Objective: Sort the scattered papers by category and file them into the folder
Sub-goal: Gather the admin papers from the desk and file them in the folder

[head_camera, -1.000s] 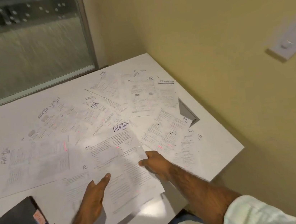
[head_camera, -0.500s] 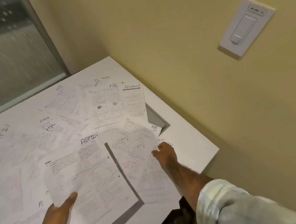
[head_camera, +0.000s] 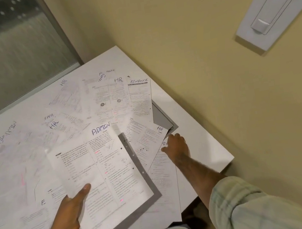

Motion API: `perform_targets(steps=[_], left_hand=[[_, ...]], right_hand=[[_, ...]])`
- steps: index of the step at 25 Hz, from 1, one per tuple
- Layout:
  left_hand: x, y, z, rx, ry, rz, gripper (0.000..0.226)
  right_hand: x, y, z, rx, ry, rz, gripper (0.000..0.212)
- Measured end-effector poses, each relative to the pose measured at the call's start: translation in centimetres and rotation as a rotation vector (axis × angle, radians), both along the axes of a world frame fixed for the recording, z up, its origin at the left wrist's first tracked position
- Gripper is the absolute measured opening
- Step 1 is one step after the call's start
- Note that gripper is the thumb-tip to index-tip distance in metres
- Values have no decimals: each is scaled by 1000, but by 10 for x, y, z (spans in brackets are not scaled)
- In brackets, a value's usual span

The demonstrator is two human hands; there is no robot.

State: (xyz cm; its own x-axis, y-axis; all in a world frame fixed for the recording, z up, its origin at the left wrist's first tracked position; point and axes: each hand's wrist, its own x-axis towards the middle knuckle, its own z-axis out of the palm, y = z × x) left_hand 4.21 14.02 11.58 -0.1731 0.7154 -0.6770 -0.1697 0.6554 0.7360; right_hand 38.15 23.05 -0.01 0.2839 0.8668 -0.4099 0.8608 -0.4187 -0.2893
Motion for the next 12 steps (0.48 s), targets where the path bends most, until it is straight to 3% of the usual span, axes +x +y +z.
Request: perform_targets(steps=[5, 9, 12], left_hand=[[6, 8, 4, -5, -12, -15, 43], [1, 6, 4, -4, 7, -3, 46], [-4, 4, 0, -16, 10, 11, 44]], right_hand=[[-1, 1, 4, -2, -13, 86, 27], [-2, -5, 13, -3, 228, 40, 6], [1, -15, 16, -4, 550, -340, 47]])
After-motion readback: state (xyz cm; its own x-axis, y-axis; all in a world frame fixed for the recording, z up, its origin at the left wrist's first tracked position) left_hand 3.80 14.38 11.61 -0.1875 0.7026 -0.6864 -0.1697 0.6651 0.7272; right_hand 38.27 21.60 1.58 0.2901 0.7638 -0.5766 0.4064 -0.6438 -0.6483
